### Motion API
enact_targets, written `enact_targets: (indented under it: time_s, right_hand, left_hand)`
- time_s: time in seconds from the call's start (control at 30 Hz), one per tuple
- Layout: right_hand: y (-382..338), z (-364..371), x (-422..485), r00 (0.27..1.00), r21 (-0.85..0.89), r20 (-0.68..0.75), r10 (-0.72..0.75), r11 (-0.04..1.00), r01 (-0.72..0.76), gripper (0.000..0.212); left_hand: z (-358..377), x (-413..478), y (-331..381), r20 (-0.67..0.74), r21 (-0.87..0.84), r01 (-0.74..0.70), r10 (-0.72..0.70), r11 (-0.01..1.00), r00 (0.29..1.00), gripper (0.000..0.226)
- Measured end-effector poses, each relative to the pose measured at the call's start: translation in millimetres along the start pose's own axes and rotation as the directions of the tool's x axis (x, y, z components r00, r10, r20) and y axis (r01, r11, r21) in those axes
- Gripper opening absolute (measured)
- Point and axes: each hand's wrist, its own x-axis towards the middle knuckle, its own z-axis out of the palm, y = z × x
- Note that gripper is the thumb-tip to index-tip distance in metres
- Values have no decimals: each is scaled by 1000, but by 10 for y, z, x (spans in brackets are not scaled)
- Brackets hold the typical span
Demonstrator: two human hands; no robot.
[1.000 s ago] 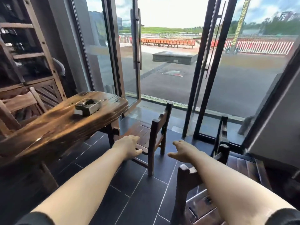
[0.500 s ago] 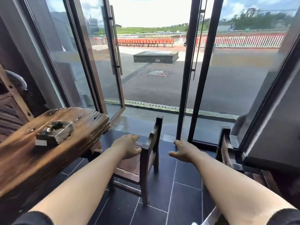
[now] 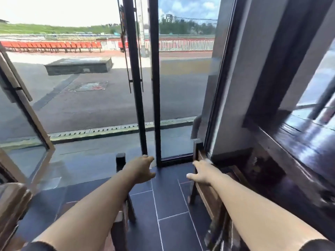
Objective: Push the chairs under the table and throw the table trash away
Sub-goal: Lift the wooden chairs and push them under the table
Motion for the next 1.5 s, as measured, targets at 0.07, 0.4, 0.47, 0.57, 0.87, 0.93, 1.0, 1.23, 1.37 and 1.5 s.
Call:
enact_targets:
  time_s: [0.07, 0.4, 0.47, 0.57, 0.87, 0.93, 1.0, 1.23, 1.37, 1.5]
  right_hand:
    - [80, -53, 14, 995, 45, -8, 104, 994, -104, 78]
    - [587, 11, -436, 843, 246, -44, 537, 823, -512, 78]
    - [740, 42, -574, 804, 276, -43, 593, 781, -561, 75]
    - [1015, 87, -812, 743, 313, -44, 668, 715, -625, 70]
    - [1822, 292, -1578, 550, 443, -9, 835, 496, -747, 71]
    - [1908, 354, -1731, 510, 466, 21, 860, 442, -766, 73]
    - [1961, 410, -1870, 460, 489, 41, 887, 384, -783, 72]
    - [1992, 699, -2136, 263, 585, 119, 958, 146, -798, 68]
    - [1853, 857, -2095, 136, 603, 182, 974, -1, -798, 68]
    - [1659, 979, -1967, 55, 616, 225, 973, -98, -782, 68]
  left_hand:
    - [-61, 317, 39, 16, -6, -101, 101, 995, 995, 64]
    - [-147, 1307, 834, 70, 27, -554, 551, 832, 832, 47]
    - [-88, 1445, 1091, 106, 11, -611, 607, 792, 788, 49]
    - [32, 1588, 1518, 149, -25, -684, 680, 729, 718, 52]
    - [419, 1612, 2863, 204, -22, -847, 831, 532, 517, 58]
    - [471, 1583, 3112, 229, -11, -866, 844, 501, 485, 53]
    - [532, 1568, 3337, 249, 1, -890, 862, 456, 441, 54]
    - [797, 1587, 3981, 387, -9, -971, 896, 239, 217, 67]
    - [935, 1653, 4206, 445, -35, -992, 891, 122, 94, 65]
    - [1054, 1703, 4290, 482, -43, -999, 876, 25, 1, 65]
